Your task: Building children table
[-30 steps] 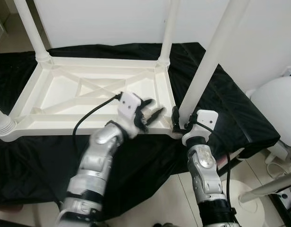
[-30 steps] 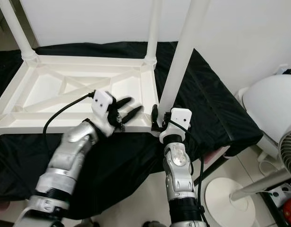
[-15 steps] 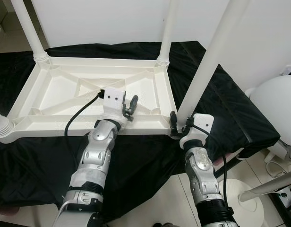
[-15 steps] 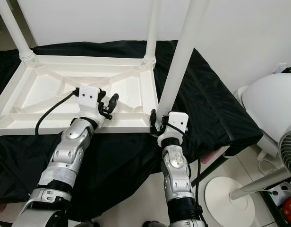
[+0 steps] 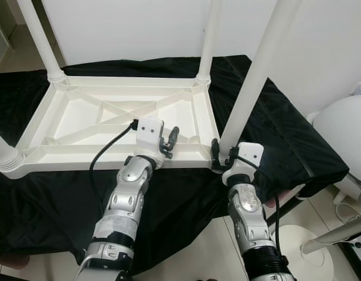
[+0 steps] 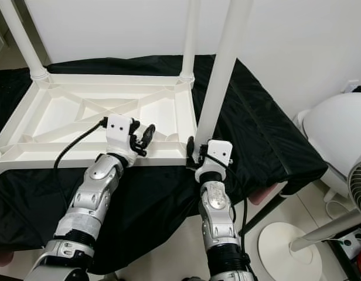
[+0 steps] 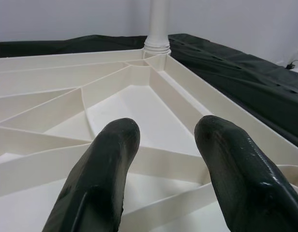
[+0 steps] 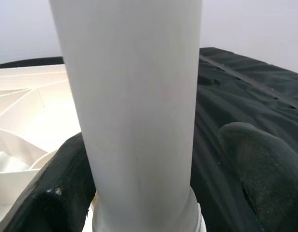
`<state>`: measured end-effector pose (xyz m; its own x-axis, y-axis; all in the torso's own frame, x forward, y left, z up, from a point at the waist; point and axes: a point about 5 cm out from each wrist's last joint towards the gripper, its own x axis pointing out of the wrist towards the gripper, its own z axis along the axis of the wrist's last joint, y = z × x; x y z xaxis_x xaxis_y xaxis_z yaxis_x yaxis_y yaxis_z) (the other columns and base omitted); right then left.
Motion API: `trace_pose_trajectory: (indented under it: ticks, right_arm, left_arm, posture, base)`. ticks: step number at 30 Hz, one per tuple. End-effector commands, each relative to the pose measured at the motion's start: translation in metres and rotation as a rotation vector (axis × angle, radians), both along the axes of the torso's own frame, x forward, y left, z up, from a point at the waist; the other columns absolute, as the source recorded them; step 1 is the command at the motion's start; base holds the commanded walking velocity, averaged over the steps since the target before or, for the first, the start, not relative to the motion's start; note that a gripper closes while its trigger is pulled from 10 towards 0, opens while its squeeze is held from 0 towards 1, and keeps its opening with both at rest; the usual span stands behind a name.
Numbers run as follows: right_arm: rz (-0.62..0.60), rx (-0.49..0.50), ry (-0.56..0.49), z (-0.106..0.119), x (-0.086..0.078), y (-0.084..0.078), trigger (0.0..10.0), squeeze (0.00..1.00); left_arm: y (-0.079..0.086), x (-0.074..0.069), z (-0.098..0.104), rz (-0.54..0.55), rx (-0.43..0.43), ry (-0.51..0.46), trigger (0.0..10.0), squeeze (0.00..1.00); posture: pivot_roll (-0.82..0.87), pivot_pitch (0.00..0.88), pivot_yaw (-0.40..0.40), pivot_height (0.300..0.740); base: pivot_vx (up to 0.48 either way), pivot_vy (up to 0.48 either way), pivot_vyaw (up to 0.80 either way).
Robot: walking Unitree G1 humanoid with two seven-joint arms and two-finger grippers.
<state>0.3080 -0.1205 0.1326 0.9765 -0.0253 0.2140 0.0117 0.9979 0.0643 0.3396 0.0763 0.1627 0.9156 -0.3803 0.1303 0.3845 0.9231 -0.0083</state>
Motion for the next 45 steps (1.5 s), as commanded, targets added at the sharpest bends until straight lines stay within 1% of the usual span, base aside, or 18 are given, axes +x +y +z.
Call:
trace_pose_trajectory:
  ticks: [1, 7, 13, 14, 18, 19, 20, 23, 27, 28, 29, 32, 36, 37, 39, 43, 44, 45]
  right_arm:
    - [-0.016, -0.010, 0.000, -0.001, -0.001, -0.003, 10.0, 0.00]
    - [-0.032, -0.006, 0.004, -0.001, -0.001, -0.008, 10.0, 0.00]
    - [-0.024, -0.034, -0.002, 0.000, 0.003, -0.008, 10.0, 0.00]
    - [-0.027, -0.034, -0.006, 0.001, 0.004, -0.009, 10.0, 0.00]
    - [-0.030, -0.039, -0.013, 0.002, 0.006, -0.010, 10.0, 0.00]
    - [-0.027, -0.042, -0.019, 0.004, 0.007, -0.012, 10.0, 0.00]
    - [-0.027, -0.042, -0.019, 0.004, 0.007, -0.012, 10.0, 0.00]
    - [-0.029, -0.043, -0.022, 0.005, 0.009, -0.017, 10.0, 0.00]
    - [-0.040, -0.040, -0.016, 0.003, 0.009, -0.021, 10.0, 0.00]
    - [-0.040, -0.040, -0.016, 0.003, 0.009, -0.021, 10.0, 0.00]
    - [-0.039, -0.041, -0.014, 0.002, 0.009, -0.021, 10.0, 0.00]
    - [-0.036, -0.041, -0.011, 0.001, 0.009, -0.020, 10.0, 0.00]
    - [-0.036, -0.043, 0.000, -0.002, 0.006, -0.020, 10.0, 0.00]
    - [-0.036, -0.044, 0.006, -0.004, 0.005, -0.021, 10.0, 0.00]
    - [-0.038, -0.044, 0.012, -0.006, 0.004, -0.021, 10.0, 0.00]
    - [-0.039, -0.044, 0.014, -0.006, 0.003, -0.021, 10.0, 0.00]
    - [-0.040, -0.043, 0.015, -0.006, 0.003, -0.021, 10.0, 0.00]
    - [-0.040, -0.043, 0.015, -0.006, 0.003, -0.021, 10.0, 0.00]
  left_arm:
    - [0.008, 0.003, -0.007, 0.181, -0.009, 0.025, 10.0, 0.00]
    - [0.018, 0.007, -0.004, 0.235, -0.016, 0.021, 10.0, 0.00]
    - [0.027, 0.006, -0.008, 0.273, 0.000, 0.030, 10.0, 0.00]
    - [0.028, 0.007, -0.008, 0.270, -0.015, 0.037, 10.0, 0.00]
    - [0.030, 0.010, -0.006, 0.268, -0.032, 0.039, 10.0, 0.00]
    - [0.033, 0.013, -0.005, 0.284, -0.023, 0.045, 10.0, 0.00]
    - [0.033, 0.013, -0.005, 0.284, -0.023, 0.045, 10.0, 0.00]
    - [0.037, 0.017, -0.006, 0.331, -0.016, 0.074, 10.0, 0.00]
    - [0.037, 0.018, -0.011, 0.352, -0.029, 0.127, 10.0, 0.00]
    - [0.037, 0.018, -0.011, 0.352, -0.029, 0.127, 10.0, 0.00]
    - [0.039, 0.019, -0.013, 0.376, -0.028, 0.141, 10.0, 0.00]
    - [0.041, 0.019, -0.012, 0.396, -0.016, 0.133, 10.0, 0.00]
    - [0.048, 0.020, -0.014, 0.422, -0.028, 0.149, 10.0, 0.00]
    - [0.053, 0.019, -0.017, 0.458, -0.038, 0.163, 10.0, 0.00]
    - [0.058, 0.019, -0.019, 0.485, -0.048, 0.169, 10.0, 0.00]
    - [0.059, 0.019, -0.019, 0.493, -0.050, 0.170, 10.0, 0.00]
    - [0.058, 0.018, -0.018, 0.486, -0.035, 0.148, 10.0, 0.00]
    - [0.058, 0.018, -0.018, 0.486, -0.035, 0.148, 10.0, 0.00]
  posture:
    - [0.00, 0.000, 0.008, 0.740]
    - [0.01, 0.000, 0.005, 0.740]
    - [0.01, 0.000, 0.000, 0.740]
    - [0.01, 0.000, -0.007, 0.740]
    - [0.01, 0.000, -0.007, 0.740]
    - [0.01, 0.000, 0.001, 0.740]
    - [0.01, 0.000, 0.001, 0.740]
    - [0.01, 0.000, 0.002, 0.740]
    - [0.01, 0.000, 0.001, 0.740]
    - [0.01, 0.000, 0.001, 0.740]
    - [0.01, 0.000, 0.000, 0.740]
    - [0.01, 0.000, -0.002, 0.740]
    - [0.01, 0.000, -0.005, 0.740]
    - [0.01, 0.000, -0.008, 0.740]
    - [0.01, 0.000, -0.008, 0.740]
    - [0.01, 0.000, -0.012, 0.740]
    - [0.01, 0.000, -0.013, 0.740]
    - [0.01, 0.000, -0.013, 0.740]
  base:
    - [0.000, 0.000, 0.00]
    - [0.000, 0.000, 0.00]
    - [0.000, 0.000, 0.00]
    - [0.000, 0.000, 0.00]
    - [0.000, 0.000, 0.00]
    - [0.000, 0.000, 0.00]
    - [0.000, 0.000, 0.00]
    - [0.000, 0.000, 0.00]
    - [0.000, 0.000, 0.00]
    - [0.000, 0.000, 0.00]
    - [0.000, 0.000, 0.00]
    - [0.000, 0.000, 0.00]
    - [0.000, 0.000, 0.00]
    - [0.000, 0.000, 0.00]
    - [0.000, 0.000, 0.00]
    - [0.000, 0.000, 0.00]
    - [0.000, 0.000, 0.00]
    - [0.000, 0.000, 0.00]
